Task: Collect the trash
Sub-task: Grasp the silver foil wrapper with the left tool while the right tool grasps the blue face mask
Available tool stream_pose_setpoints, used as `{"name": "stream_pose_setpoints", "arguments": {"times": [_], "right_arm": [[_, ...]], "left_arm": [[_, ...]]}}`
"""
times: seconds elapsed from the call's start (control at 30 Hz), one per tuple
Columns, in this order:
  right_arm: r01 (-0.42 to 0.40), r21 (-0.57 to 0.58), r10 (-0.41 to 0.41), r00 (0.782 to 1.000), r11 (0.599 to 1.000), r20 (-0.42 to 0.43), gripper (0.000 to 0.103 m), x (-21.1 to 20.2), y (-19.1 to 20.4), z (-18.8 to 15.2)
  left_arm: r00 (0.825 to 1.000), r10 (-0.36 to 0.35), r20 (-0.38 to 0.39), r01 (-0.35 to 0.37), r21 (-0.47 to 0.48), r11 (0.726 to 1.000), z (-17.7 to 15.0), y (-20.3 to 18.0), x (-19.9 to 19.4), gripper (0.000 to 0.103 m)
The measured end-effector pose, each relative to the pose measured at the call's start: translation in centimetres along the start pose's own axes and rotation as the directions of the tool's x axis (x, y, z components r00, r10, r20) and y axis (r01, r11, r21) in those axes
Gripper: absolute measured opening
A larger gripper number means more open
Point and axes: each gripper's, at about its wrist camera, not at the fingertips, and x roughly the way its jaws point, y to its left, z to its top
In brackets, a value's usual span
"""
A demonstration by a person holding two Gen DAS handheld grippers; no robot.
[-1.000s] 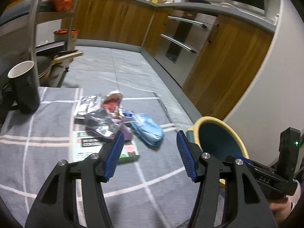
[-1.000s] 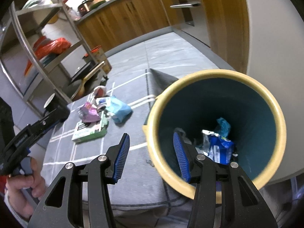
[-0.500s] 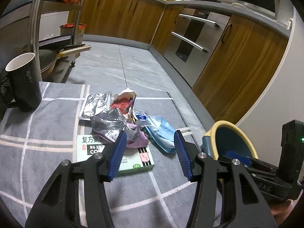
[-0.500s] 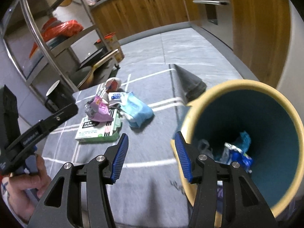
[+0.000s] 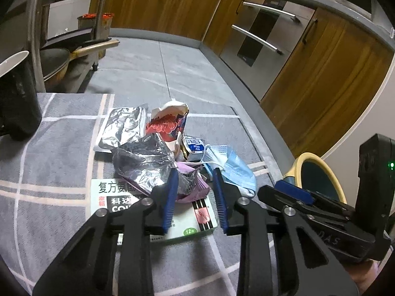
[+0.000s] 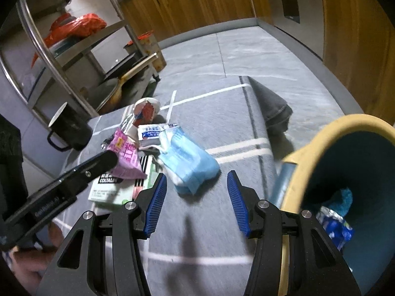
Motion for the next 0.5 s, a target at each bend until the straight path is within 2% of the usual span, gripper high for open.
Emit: {"name": "stream_pose_setpoints", "arguments": {"times": [0.3, 0.33, 0.5], "right_arm": [[-0.001, -0.004, 0.001, 0.999, 1.000, -0.041, 0.051, 2.6, 0.7, 0.3], [-0.006, -0.002, 0.006, 0.999, 1.000, -0.042, 0.044, 2.7, 0.7, 0.2], [-0.035, 0.008, 0.035, 0.999, 0.999, -0.035, 0.027, 2.6, 0.6, -0.6]], "left_arm": [[0.999, -0.008, -0.035, 0.008, -0.005, 1.000, 0.0, 0.5, 0.8, 0.011], [0.999, -0.010, -0.034, 0.010, -0.009, 1.000, 0.0, 0.6, 0.7, 0.010], [1.000, -0.010, -0.022, 0.010, -0.008, 1.000, -0.4, 0.5, 0.0, 0.007]]}}
